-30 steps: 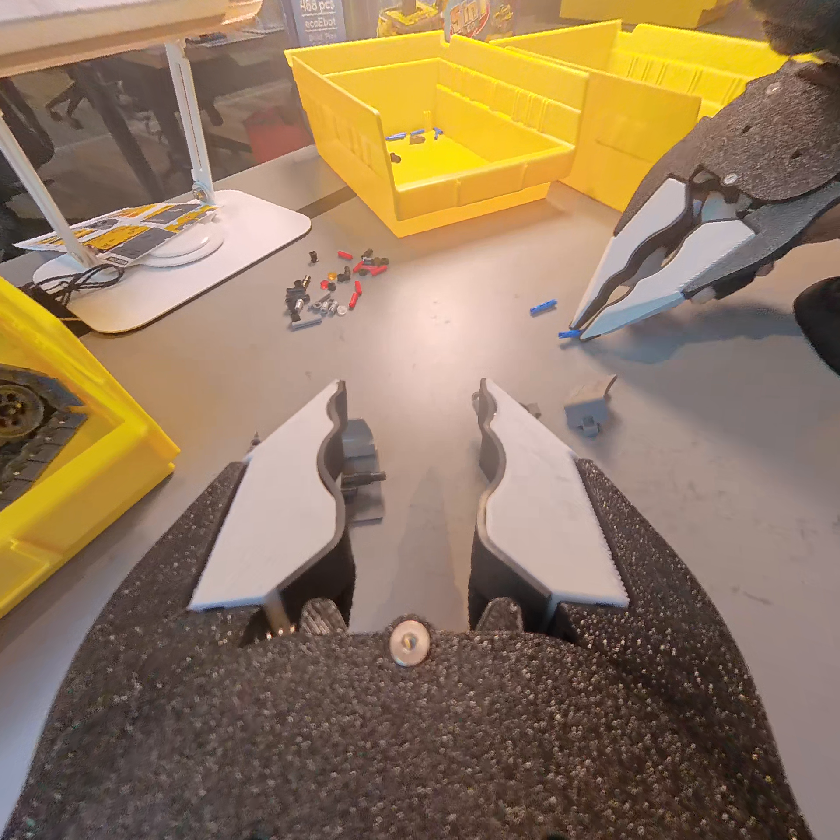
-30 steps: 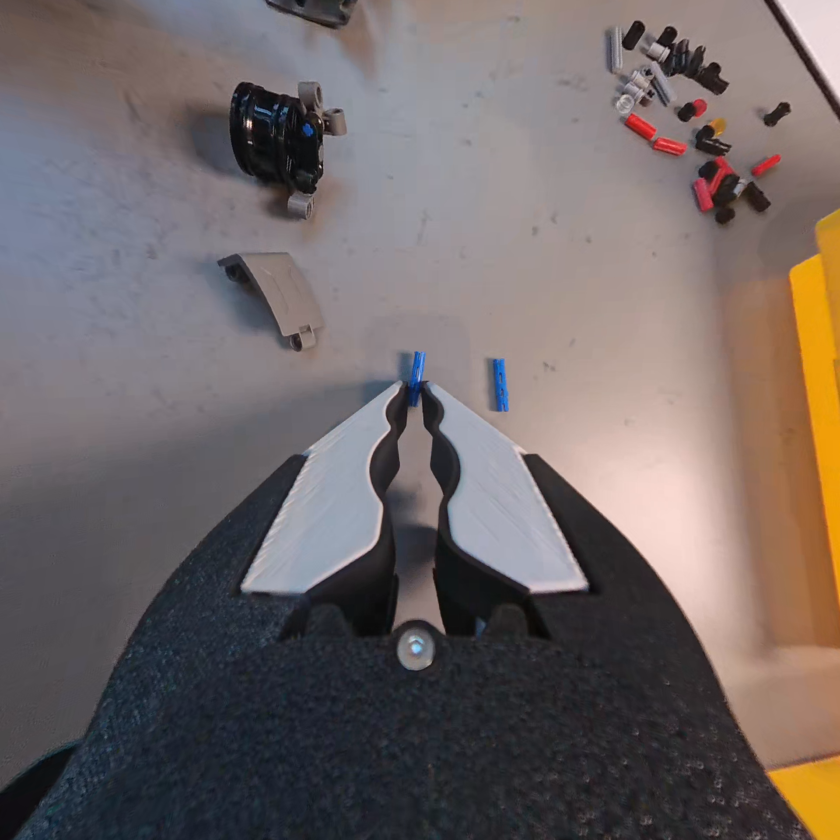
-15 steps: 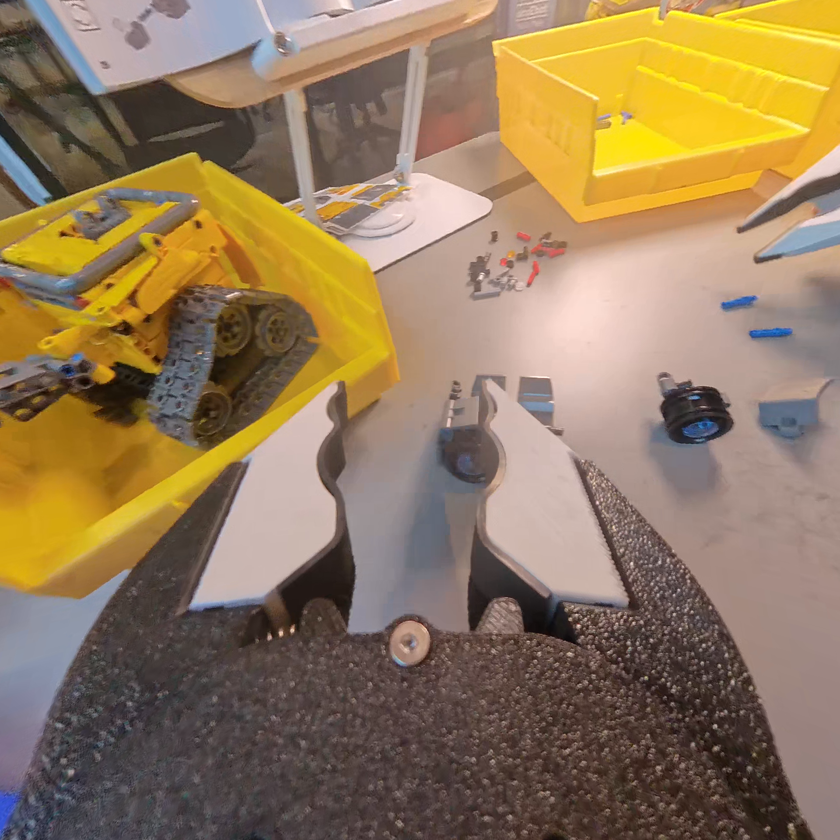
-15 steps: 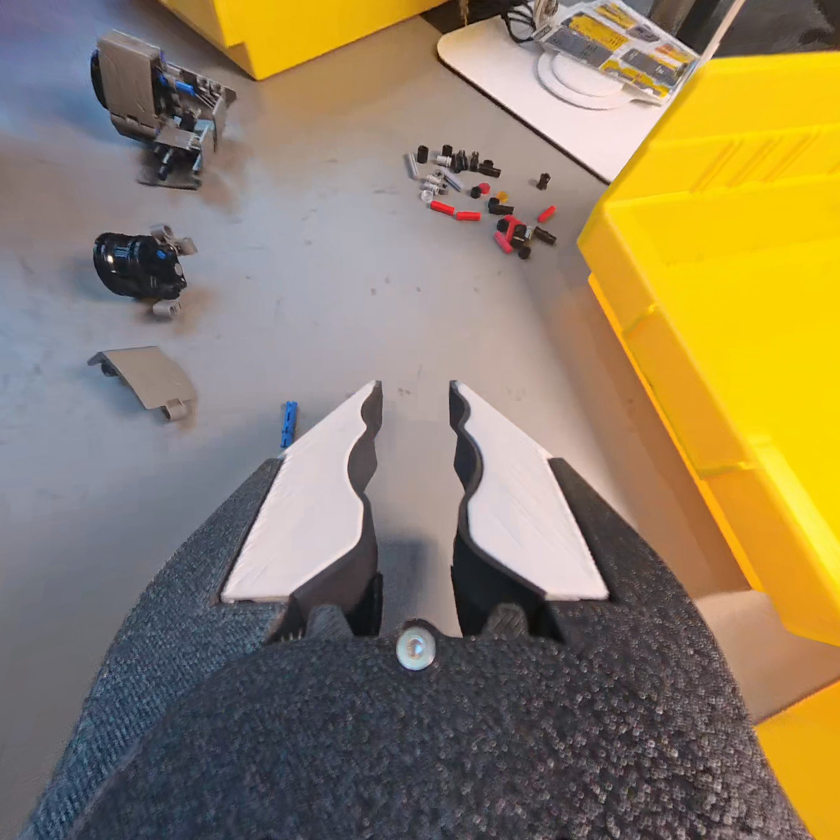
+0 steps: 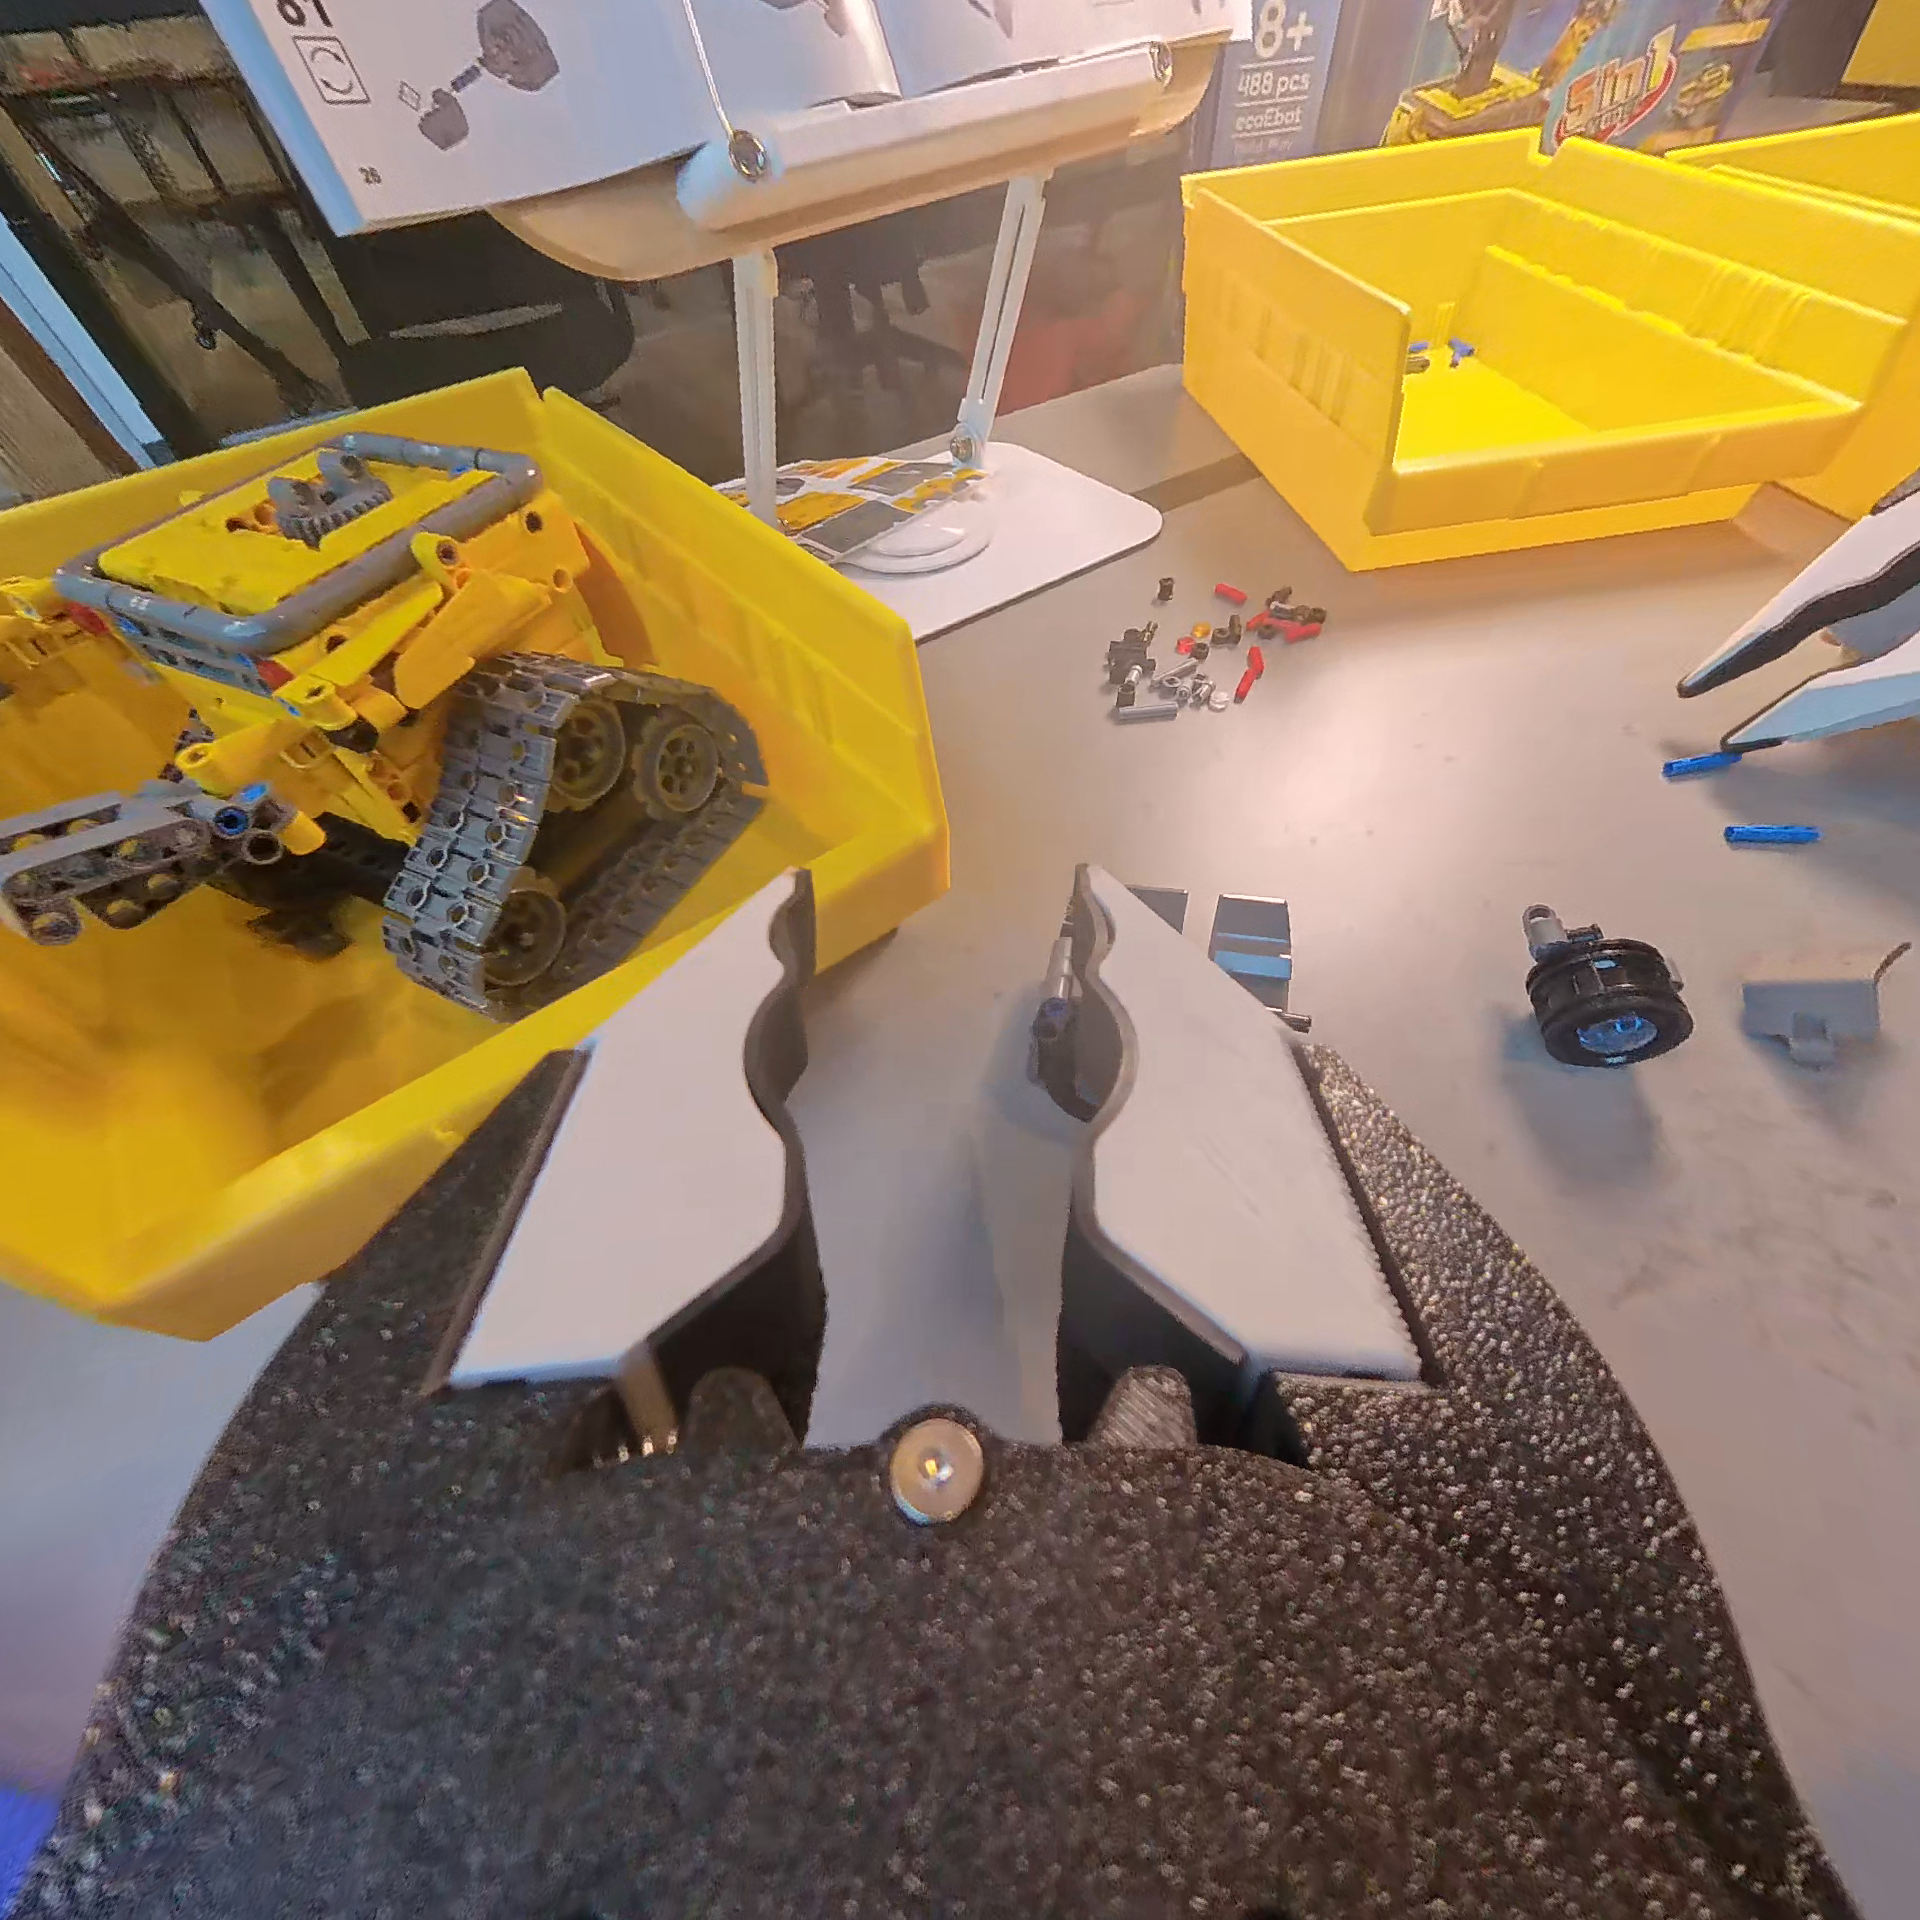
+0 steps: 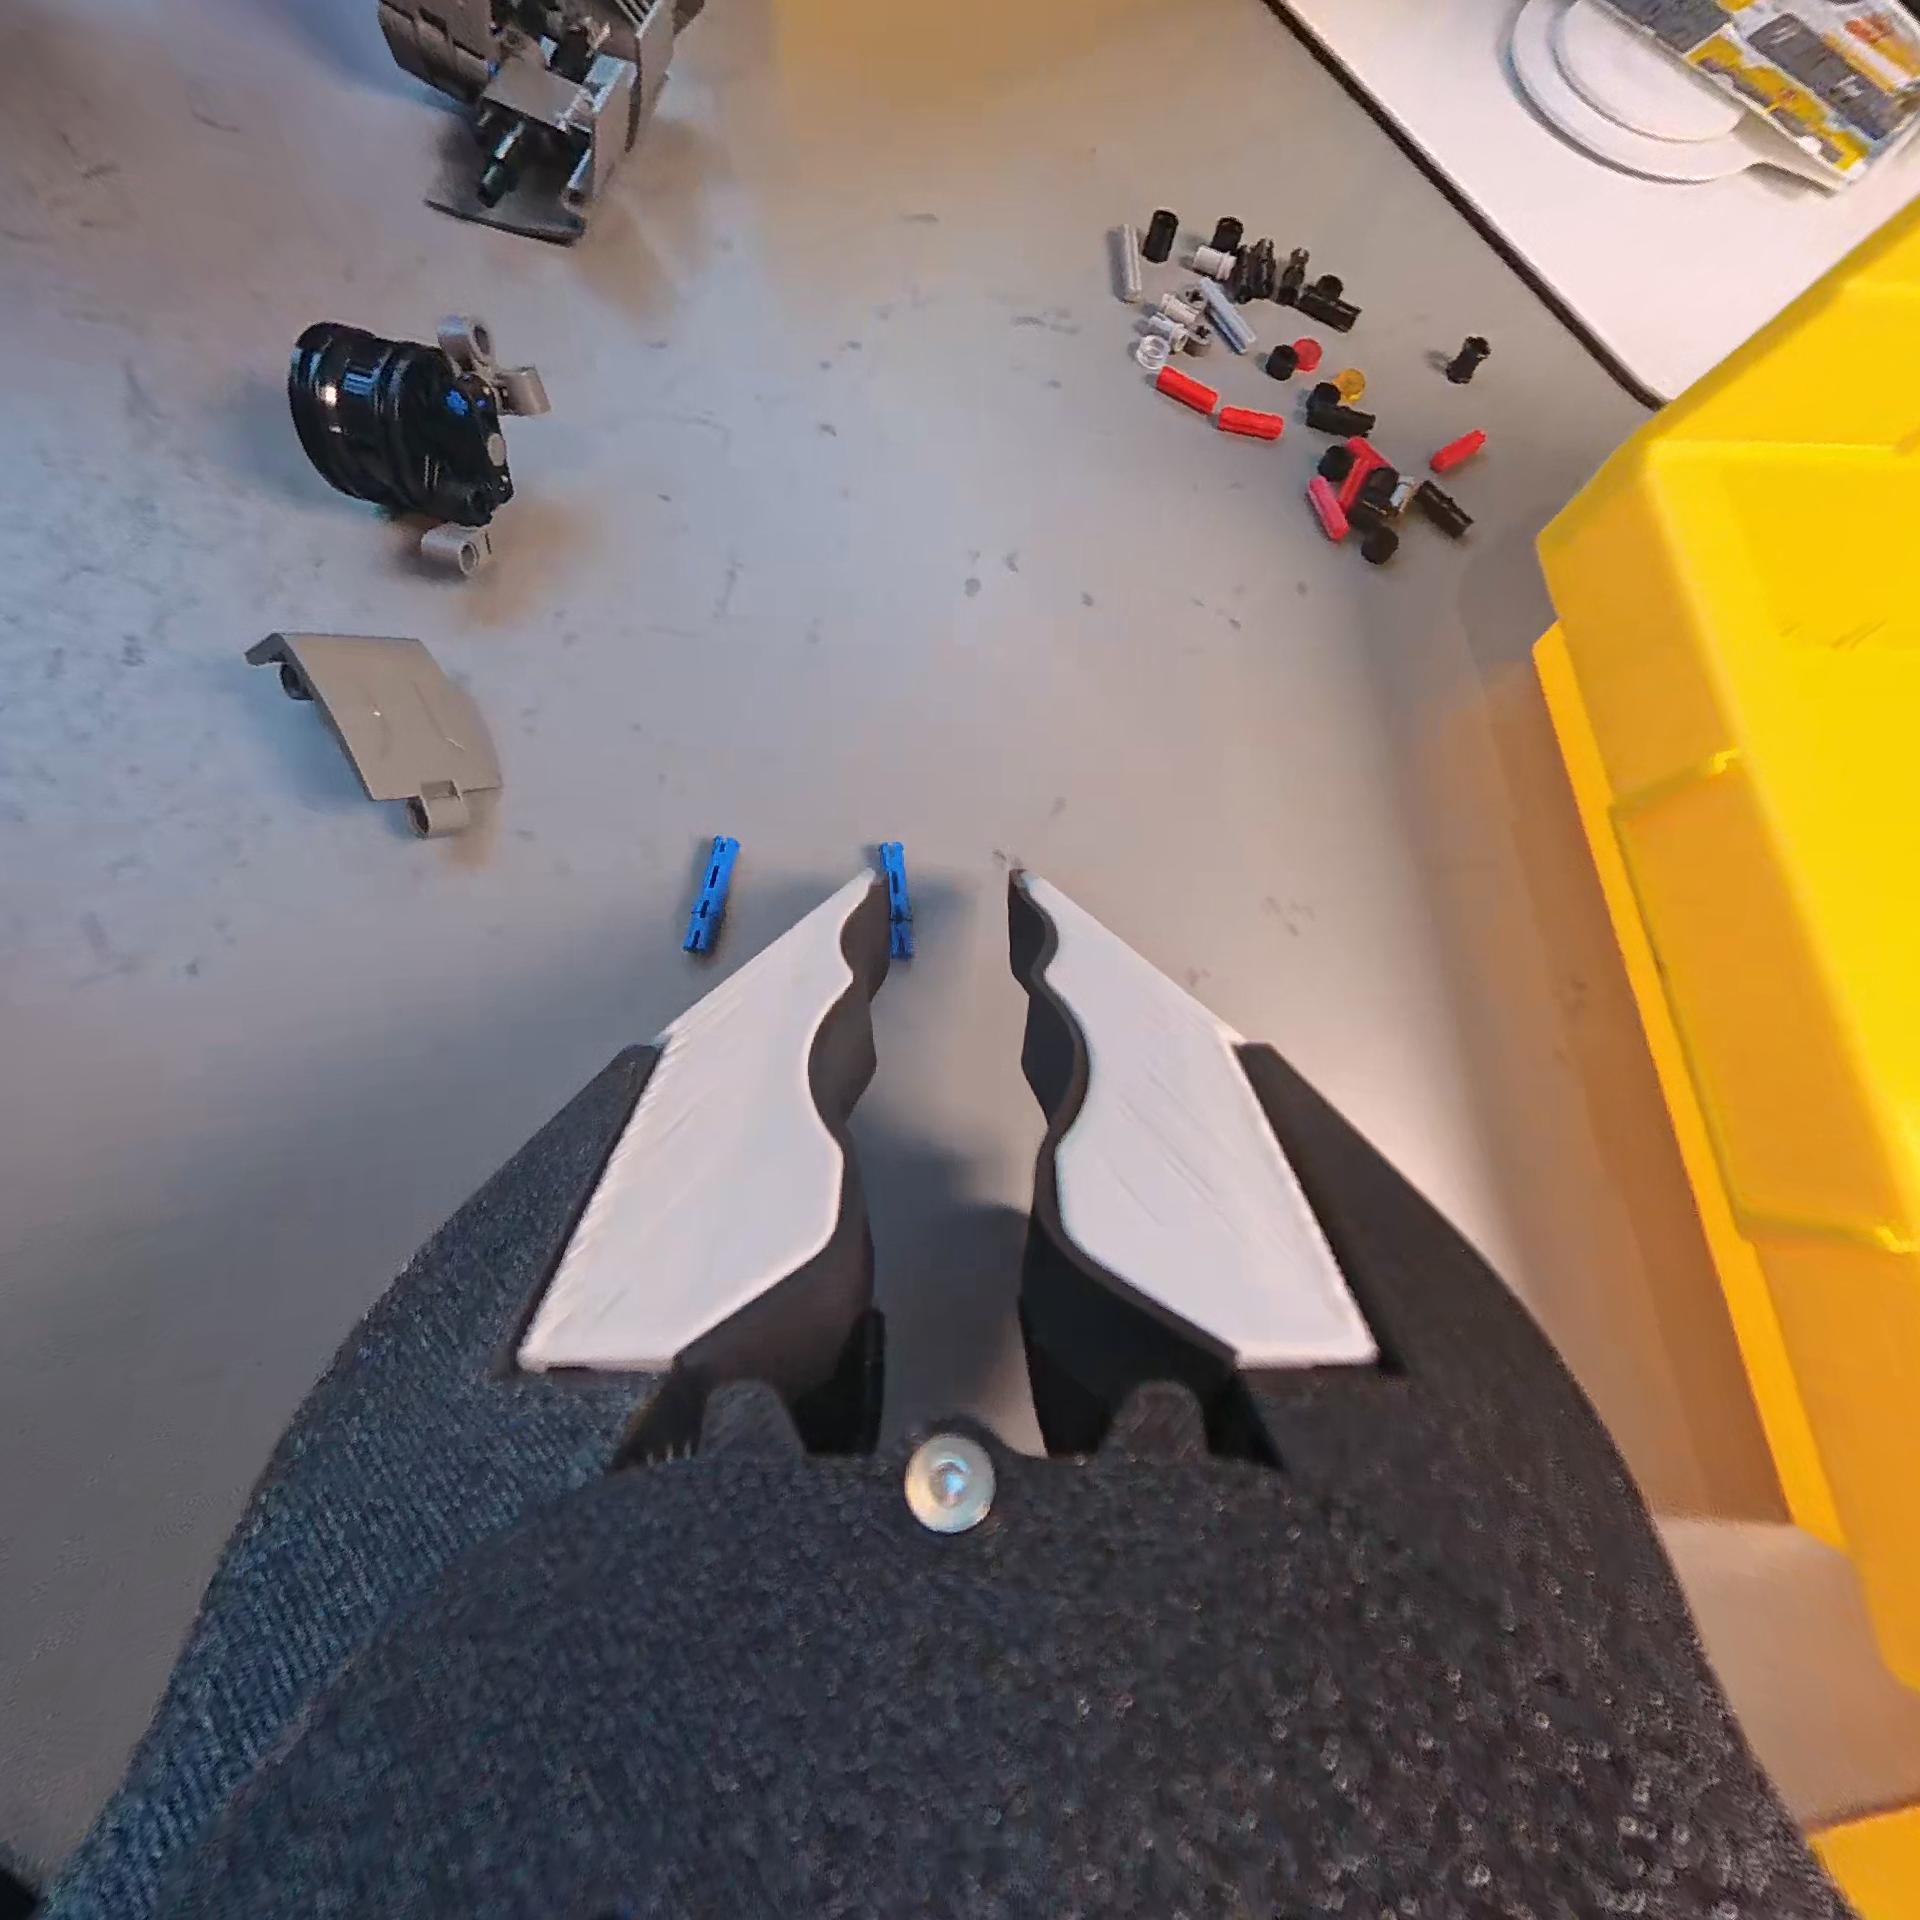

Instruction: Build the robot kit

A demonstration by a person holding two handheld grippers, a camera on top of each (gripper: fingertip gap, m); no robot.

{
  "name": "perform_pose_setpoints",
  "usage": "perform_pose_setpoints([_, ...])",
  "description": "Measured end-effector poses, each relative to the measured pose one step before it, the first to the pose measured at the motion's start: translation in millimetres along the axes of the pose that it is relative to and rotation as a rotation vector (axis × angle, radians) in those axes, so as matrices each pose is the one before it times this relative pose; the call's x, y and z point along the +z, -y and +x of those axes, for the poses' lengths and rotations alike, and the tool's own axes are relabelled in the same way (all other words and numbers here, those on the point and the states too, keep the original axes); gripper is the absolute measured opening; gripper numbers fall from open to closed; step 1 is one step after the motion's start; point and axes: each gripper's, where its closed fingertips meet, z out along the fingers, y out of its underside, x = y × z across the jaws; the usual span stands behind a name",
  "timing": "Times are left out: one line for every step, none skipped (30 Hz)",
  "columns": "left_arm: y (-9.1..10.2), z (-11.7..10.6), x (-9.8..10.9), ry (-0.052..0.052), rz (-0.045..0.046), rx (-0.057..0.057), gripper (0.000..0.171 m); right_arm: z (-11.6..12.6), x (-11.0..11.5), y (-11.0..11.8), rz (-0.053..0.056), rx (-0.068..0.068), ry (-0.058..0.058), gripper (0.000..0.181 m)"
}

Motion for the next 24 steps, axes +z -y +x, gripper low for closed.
perform_pose_setpoints([-1.02,1.27,1.0,-0.0039,-0.00312,0.001,0.049,-1.25,2.12,-0.09,-0.0089,-0.0096,0.0112,0.022])
perform_pose_setpoints([-1.07,1.33,0.98,-0.0044,-0.00349,0.0012,0.048,0.85,1.41,0.39,-0.0081,-0.0078,-0.0013,0.021])
perform_pose_setpoints([-1.12,1.09,0.9,-0.0039,-0.00445,0.0005,0.049,0.19,1.14,-0.4,-0.0137,-0.0051,0.0029,0.02])
perform_pose_setpoints([-0.78,1.19,0.66,-0.0036,-0.00281,0.0011,0.049,-2.35,0.37,-0.66,-0.014,-0.0091,0.0157,0.02])
perform_pose_setpoints([-0.56,1.1,0.38,-0.0033,-0.00187,0.0014,0.049,-4.69,-0.18,-0.29,-0.0095,-0.0094,0.0266,0.02])
perform_pose_setpoints([-0.28,1.25,0.28,-0.0037,-0.00106,0.0014,0.049,-3.17,-0.2,-0.18,-0.0044,-0.0033,0.0155,0.02])
perform_pose_setpoints([0.06,1.73,0.27,-0.0052,0.00075,0.0015,0.049,-0.31,0.16,-0.46,-0.0043,-0.0005,-0.003,0.019])
perform_pose_setpoints([0.24,2.74,0.48,-0.0093,0.00132,0.0026,0.048,0.94,0.28,-1.03,-0.0084,-0.0049,-0.0096,0.012])
perform_pose_setpoints([0.32,3.44,0.66,-0.0115,0.00024,0.0053,0.048,-0.02,0.04,-1.35,-0.0131,-0.0082,-0.005,0.003])
perform_pose_setpoints([0.23,3.74,0.92,-0.0112,-0.00082,0.0088,0.048,-1.05,-0.11,-0.45,-0.0091,-0.0071,0.0,0.001])
perform_pose_setpoints([-0.06,4.34,0.93,-0.0124,-0.0021,0.0112,0.048,-2.41,-0.18,0.01,-0.0031,-0.0023,0.0074,0.001])
perform_pose_setpoints([0.03,4.74,1.07,-0.0134,-0.00126,0.0114,0.049,-3.21,-0.25,0.49,0.0009,-0.0035,0.0134,0.001])
perform_pose_setpoints([0.58,5.44,0.89,-0.0161,0.00265,0.0114,0.049,-3.0,-0.07,1.34,0.0075,-0.0074,0.0085,0.0])
perform_pose_setpoints([0.81,6.46,0.88,-0.0218,0.00423,0.0125,0.05,-2.06,-0.16,3.71,0.0209,-0.0075,-0.0023,0.0])
perform_pose_setpoints([0.93,6.66,1.17,-0.0216,0.00392,0.0142,0.051,-3.2,-0.97,6.44,0.0328,-0.0075,0.003,0.0])
perform_pose_setpoints([0.69,6.69,1.29,-0.0209,0.00189,0.0162,0.051,-5.4,-1.72,9.12,0.0421,-0.008,0.0149,0.0])
perform_pose_setpoints([0.16,7.46,1.56,-0.0256,-0.00144,0.0182,0.052,-6.88,-2.02,11.44,0.0518,-0.0082,0.0204,0.0])
perform_pose_setpoints([0.04,7.89,1.75,-0.0285,-0.00273,0.0196,0.052,-9.51,-1.54,12.17,0.0535,-0.0073,0.0326,0.0])
perform_pose_setpoints([0.1,8.22,1.9,-0.029,-0.00188,0.0215,0.052,-12.07,-0.35,11.1,0.0462,-0.0128,0.044,0.0])
perform_pose_setpoints([0.02,9.02,2.0,-0.0333,-0.0021,0.0242,0.051,-11.13,0.89,9.95,0.0418,-0.0204,0.0341,0.0])
perform_pose_setpoints([-0.19,8.45,2.34,-0.03,-0.00385,0.024,0.051,-10.25,2.48,7.09,0.0278,-0.0193,0.0291,0.0])
perform_pose_setpoints([-0.25,8.46,2.36,-0.0296,-0.00447,0.024,0.051,-10.73,3.89,2.6,0.0037,-0.0142,0.0344,0.0])
perform_pose_setpoints([-0.29,8.65,2.45,-0.0311,-0.00523,0.0251,0.049,-9.79,5.11,-1.52,-0.0177,-0.0155,0.0307,0.0])
perform_pose_setpoints([-0.45,7.32,2.48,-0.0229,-0.00551,0.0254,0.048,-8.32,5.42,-3.85,-0.0273,-0.0238,0.0215,0.0])
